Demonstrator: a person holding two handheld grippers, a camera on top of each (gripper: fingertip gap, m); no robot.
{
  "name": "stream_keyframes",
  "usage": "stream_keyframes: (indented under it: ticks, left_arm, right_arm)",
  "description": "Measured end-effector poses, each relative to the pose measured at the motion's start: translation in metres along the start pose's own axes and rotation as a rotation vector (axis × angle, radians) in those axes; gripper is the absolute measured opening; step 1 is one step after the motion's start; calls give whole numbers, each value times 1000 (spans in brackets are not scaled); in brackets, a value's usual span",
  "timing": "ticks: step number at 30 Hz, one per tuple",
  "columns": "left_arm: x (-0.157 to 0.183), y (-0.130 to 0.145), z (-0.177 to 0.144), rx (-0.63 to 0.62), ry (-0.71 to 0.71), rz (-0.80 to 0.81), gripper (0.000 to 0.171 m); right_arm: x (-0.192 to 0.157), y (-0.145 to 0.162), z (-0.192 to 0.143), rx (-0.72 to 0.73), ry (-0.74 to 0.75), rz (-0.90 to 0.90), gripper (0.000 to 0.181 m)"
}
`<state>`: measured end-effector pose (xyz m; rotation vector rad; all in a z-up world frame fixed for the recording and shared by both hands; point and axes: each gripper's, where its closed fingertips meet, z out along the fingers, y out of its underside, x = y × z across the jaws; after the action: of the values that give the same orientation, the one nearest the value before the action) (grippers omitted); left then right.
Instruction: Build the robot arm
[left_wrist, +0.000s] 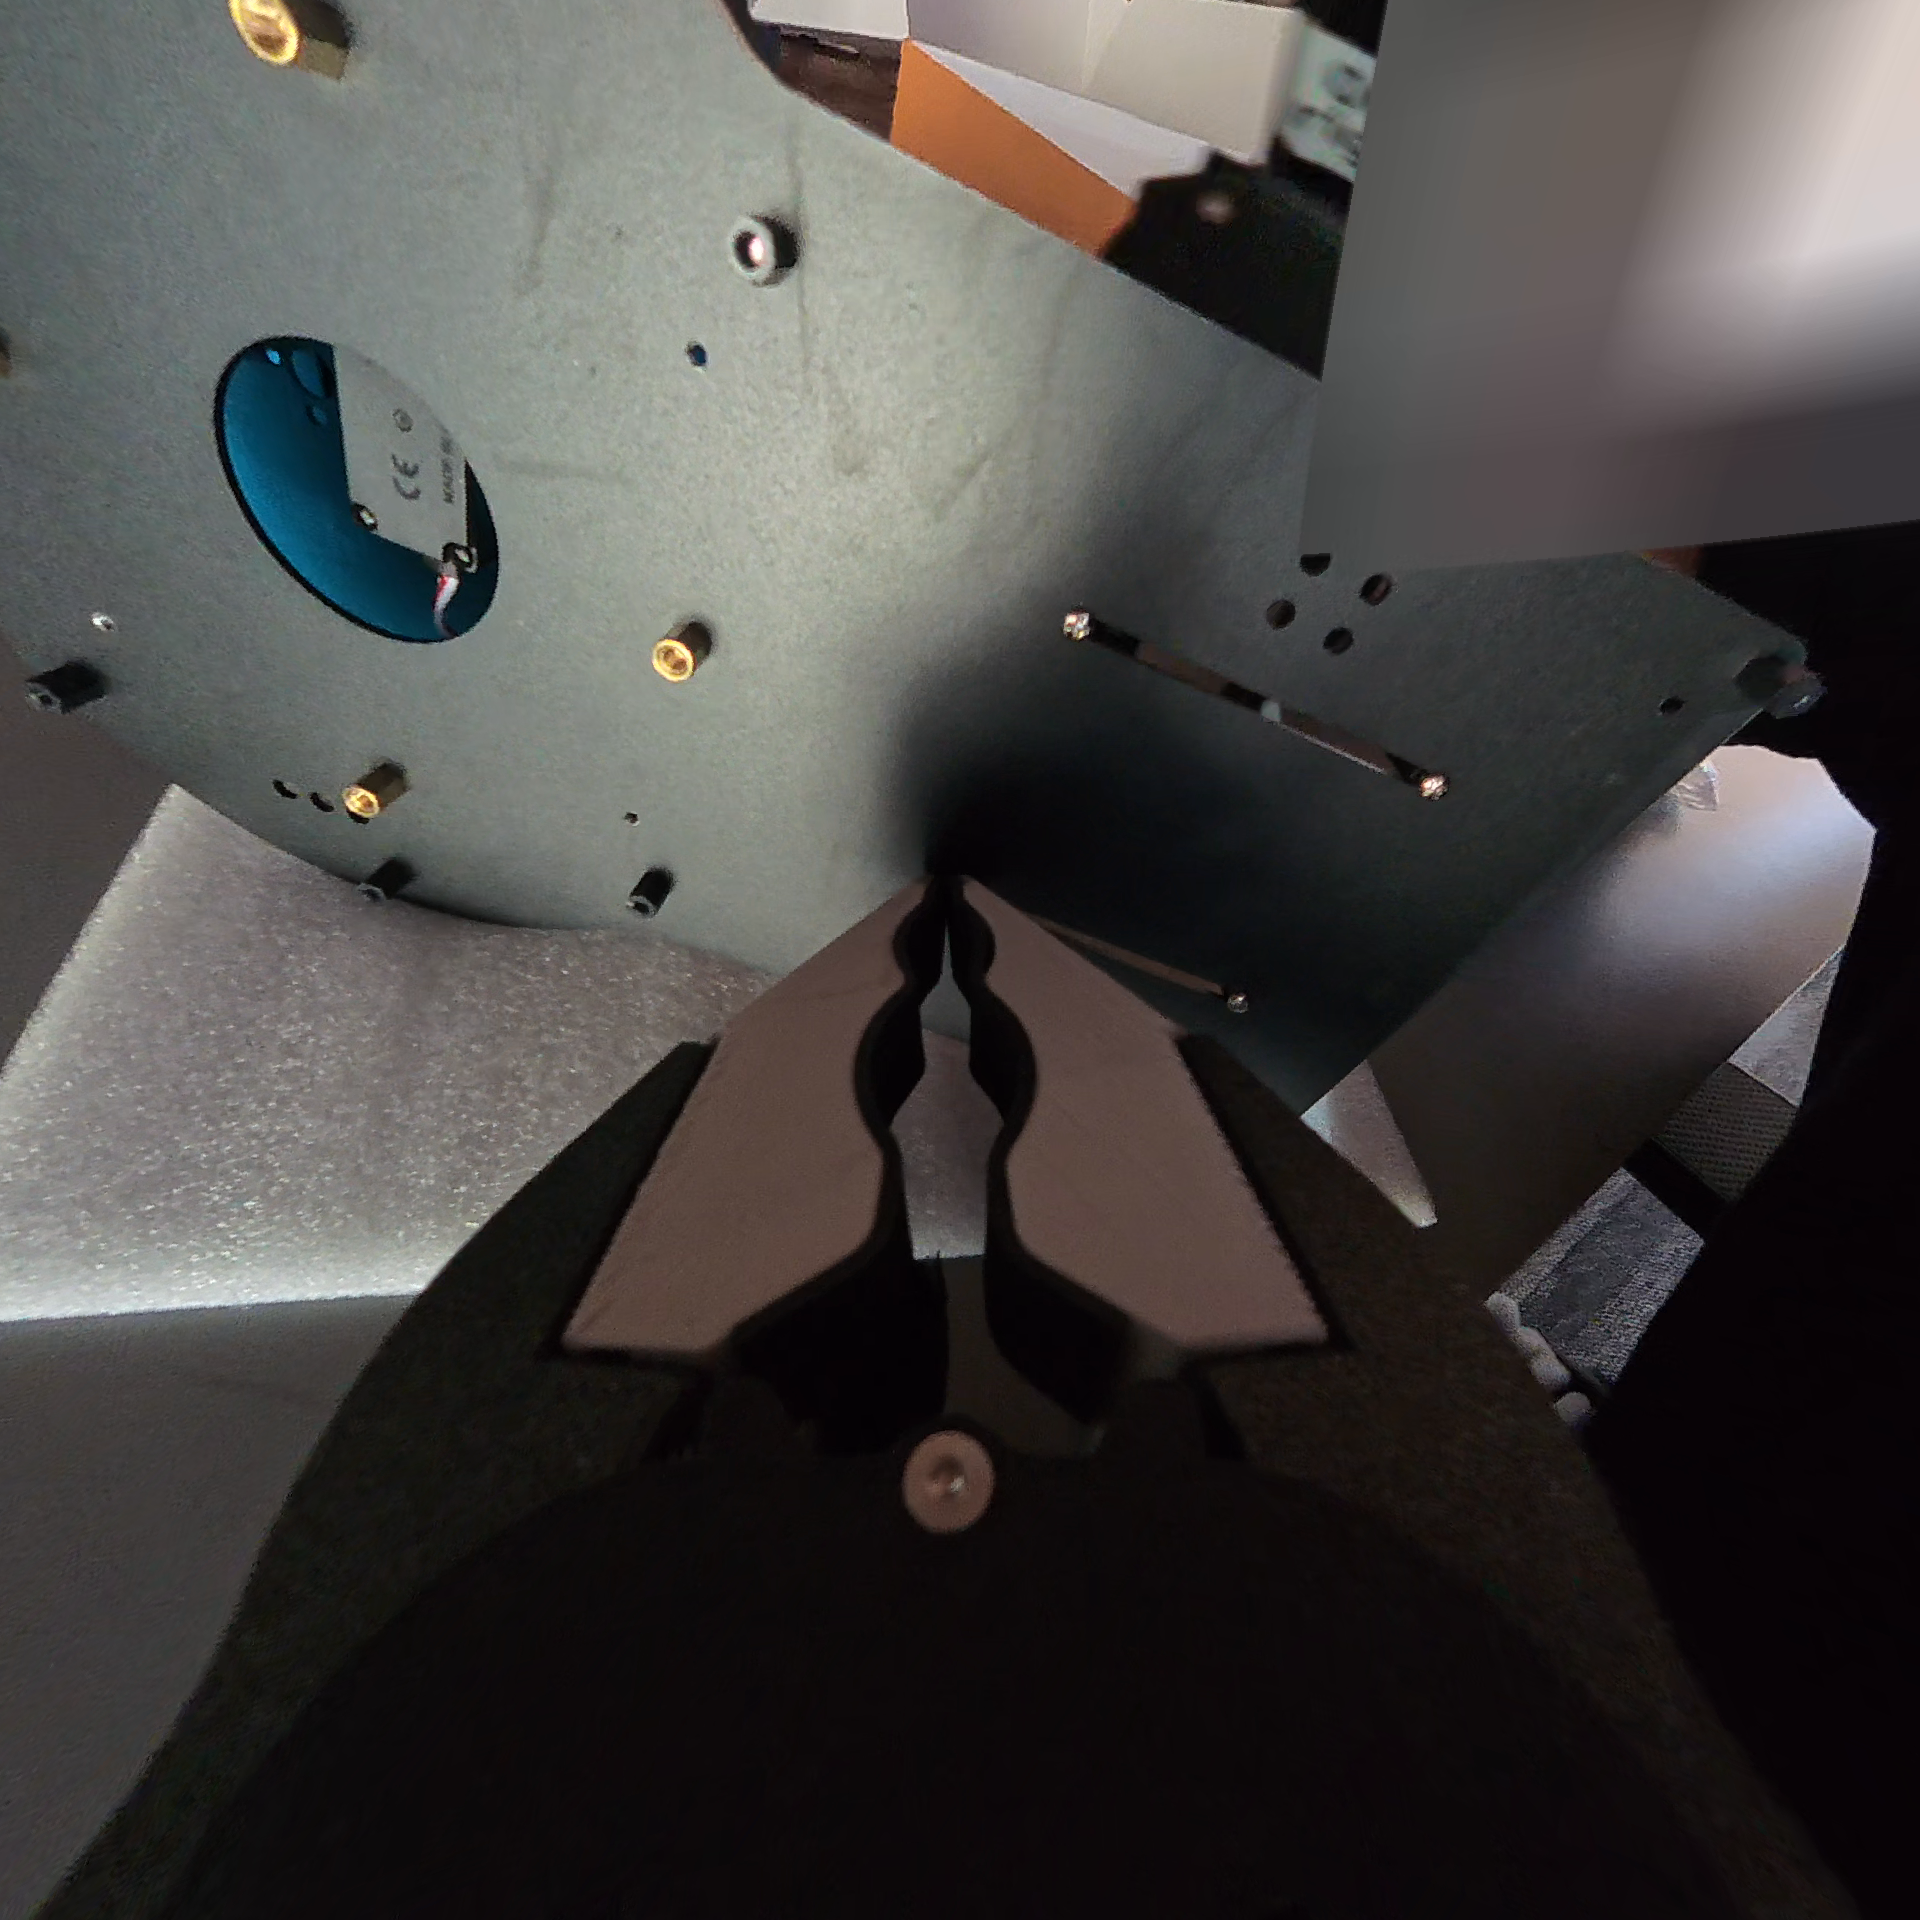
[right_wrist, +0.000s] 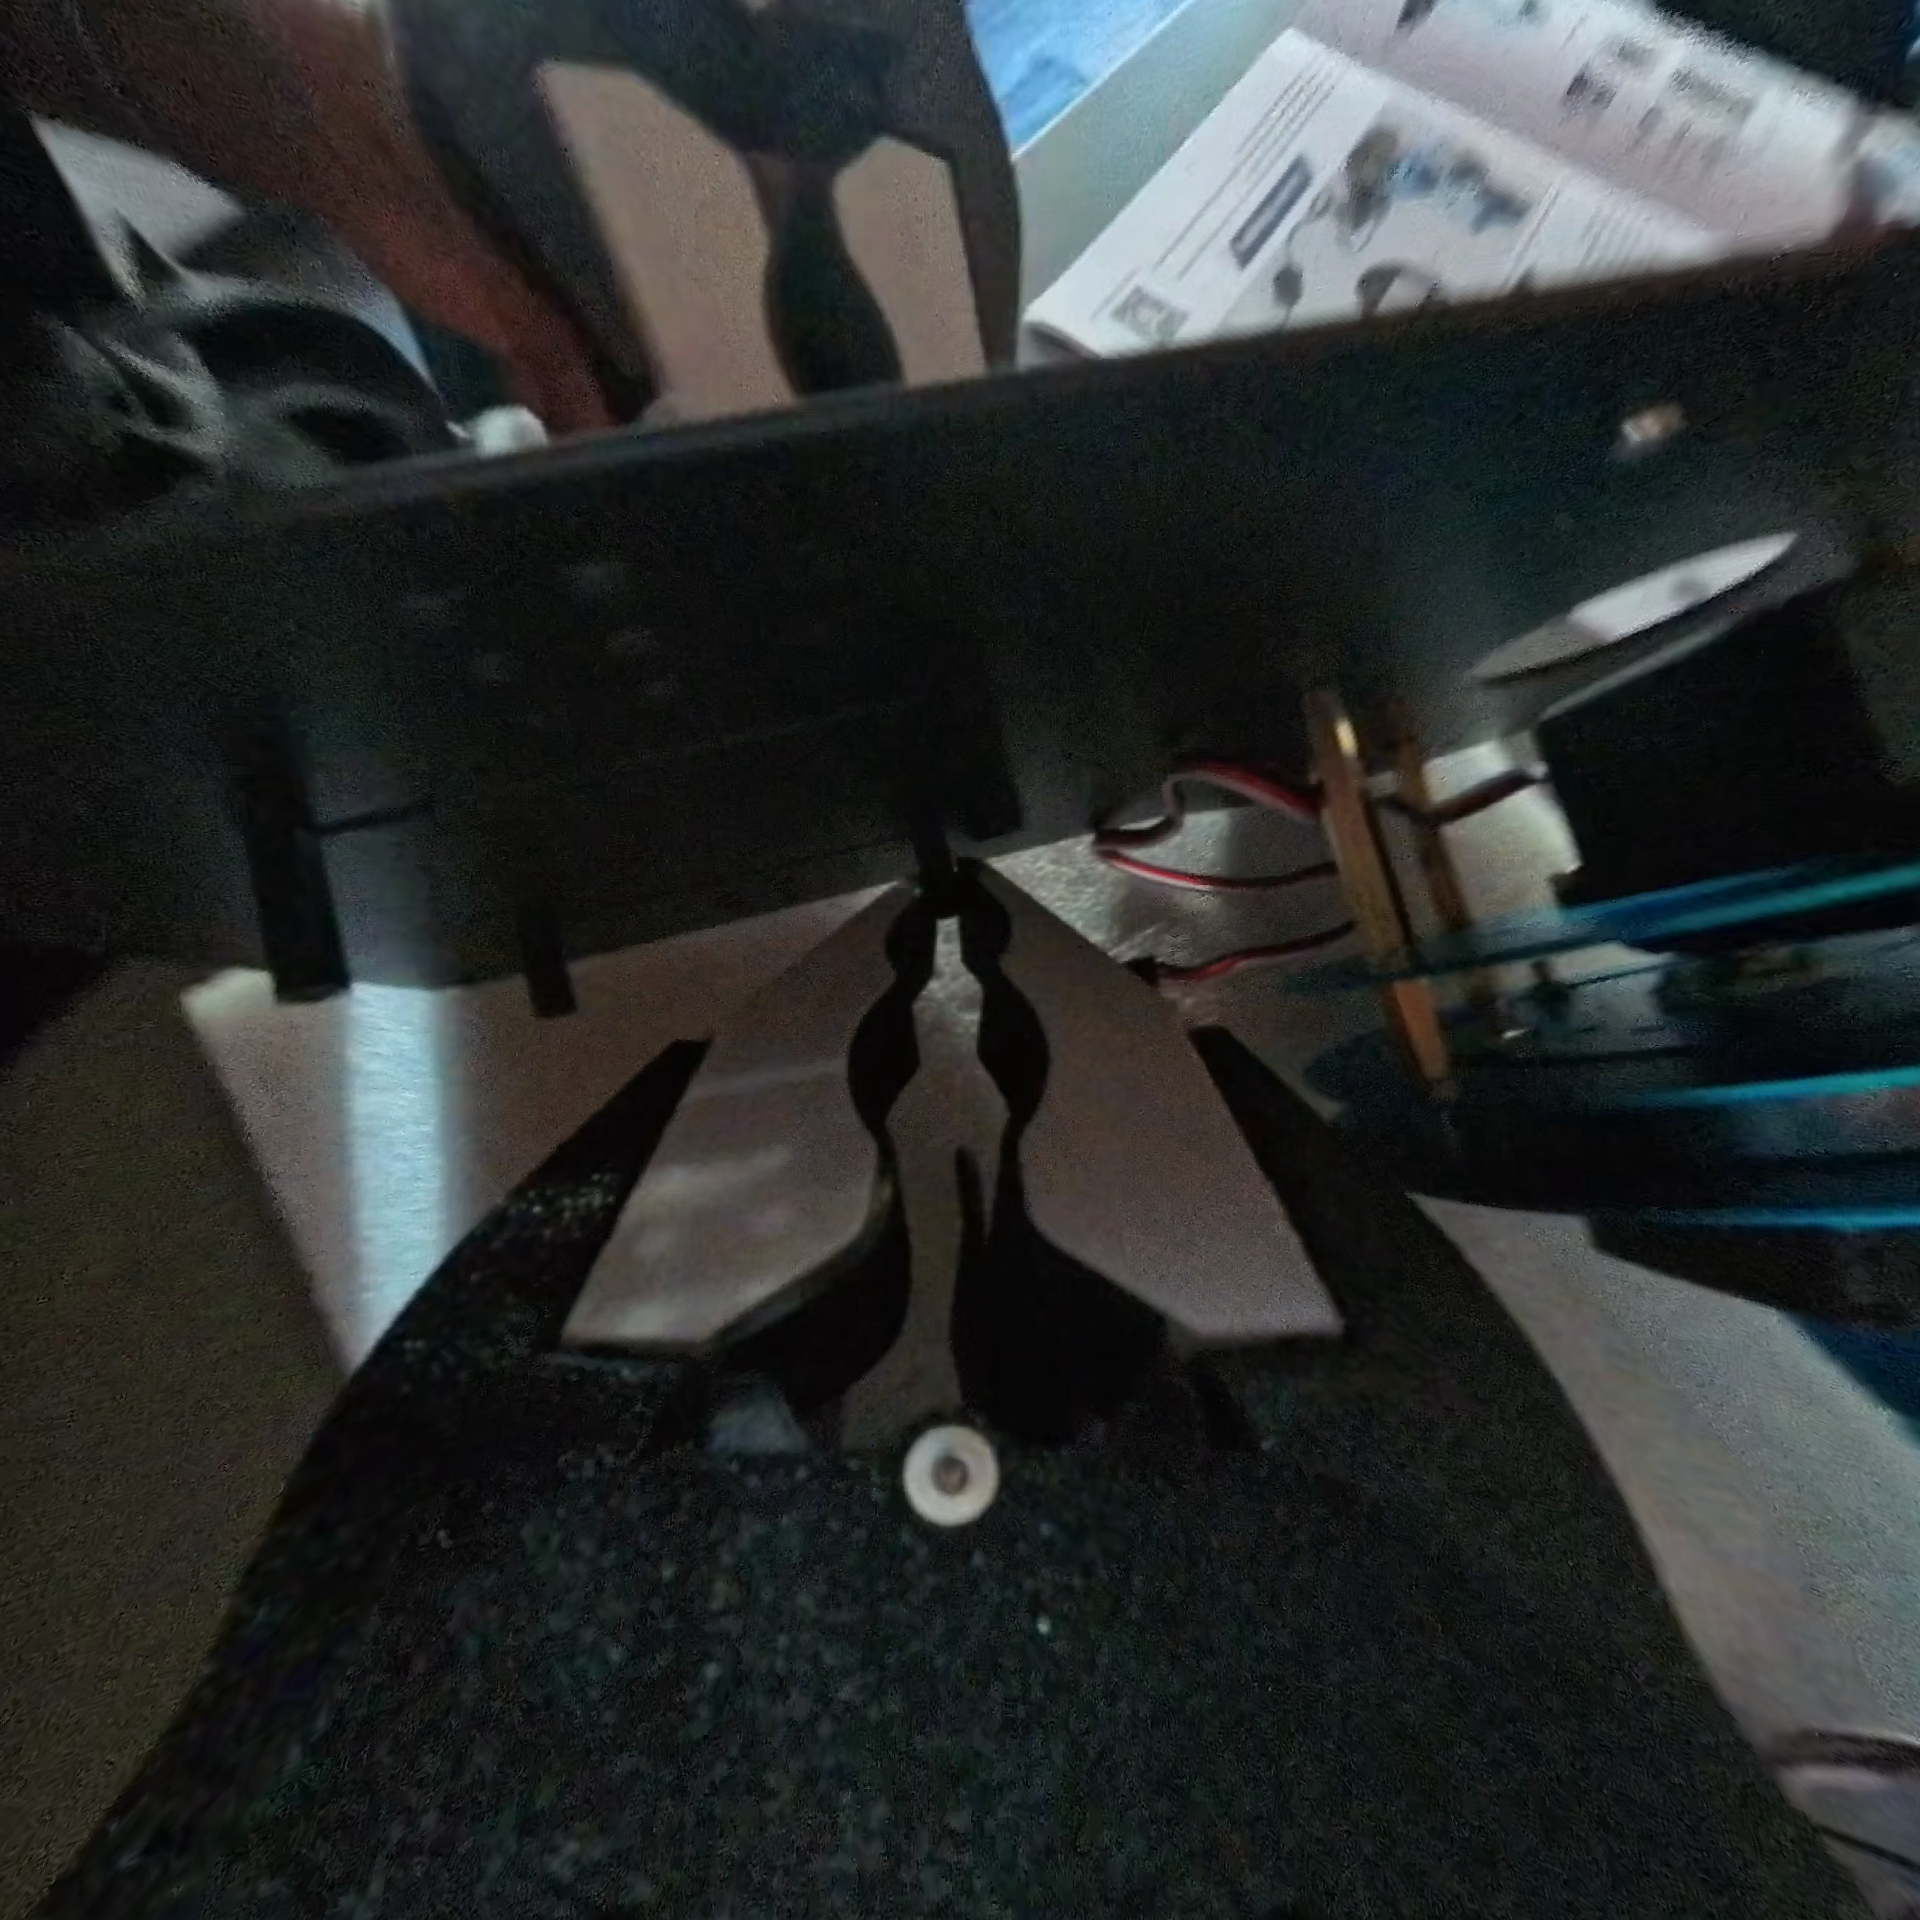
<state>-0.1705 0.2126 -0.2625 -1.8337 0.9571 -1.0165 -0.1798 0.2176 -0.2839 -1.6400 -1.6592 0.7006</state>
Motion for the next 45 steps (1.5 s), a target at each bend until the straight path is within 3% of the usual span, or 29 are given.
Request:
stream_keyframes:
  ticks: [2, 4, 7, 9, 13, 15, 17, 22, 26, 32, 35, 38, 43, 45]
  left_arm:
    - [0, 0, 0, -2, -7, 13, 0]
    - [0, 0, 1, -3, -8, 16, 0]
    - [1, -1, 3, -7, -14, 25, 0]
    - [1, -1, 3, -10, -17, 30, 0]
    - [2, -1, 3, -11, -17, 27, 0]
    - [2, -1, 3, -10, -21, 29, 0]
    - [2, -1, 3, -11, -21, 31, 0]
    - [2, -2, 3, -14, -28, 48, 0]
    - [3, -2, 3, -12, -26, 46, 0]
    - [2, -3, 3, 0, -12, -2, 0]
    - [-3, -7, -2, 38, -35, -36, 0]
    - [-4, -3, -3, 13, -32, -20, 0]
    - [5, 4, 3, -24, 5, -15, 0]
    - [5, 5, 5, -33, 5, -13, 0]
  right_arm:
    - [-4, 1, 2, 18, -130, 189, 3]
    - [-7, 3, 3, 22, -186, 267, 4]
    - [0, 7, 2, -10, -9, 8, 5]
    - [-2, 5, -1, -6, 96, -186, 15]
    - [6, 2, 0, -5, 326, -475, 5]
    - [8, 2, 1, -18, 371, -564, 4]
    - [6, 4, 2, -49, 285, -460, 4]
    - [-4, 7, 4, 0, -143, 173, 3]
    - [-9, 7, 5, 29, -278, 355, 5]
    - [-2, 16, 3, -35, 42, -130, 9]
    - [6, 16, 0, -22, 219, -313, 3]
    - [7, 13, -2, -11, 278, -403, 2]
    - [0, 8, 1, -2, 257, -452, 20]
    - [4, 4, 2, 0, 302, -456, 11]
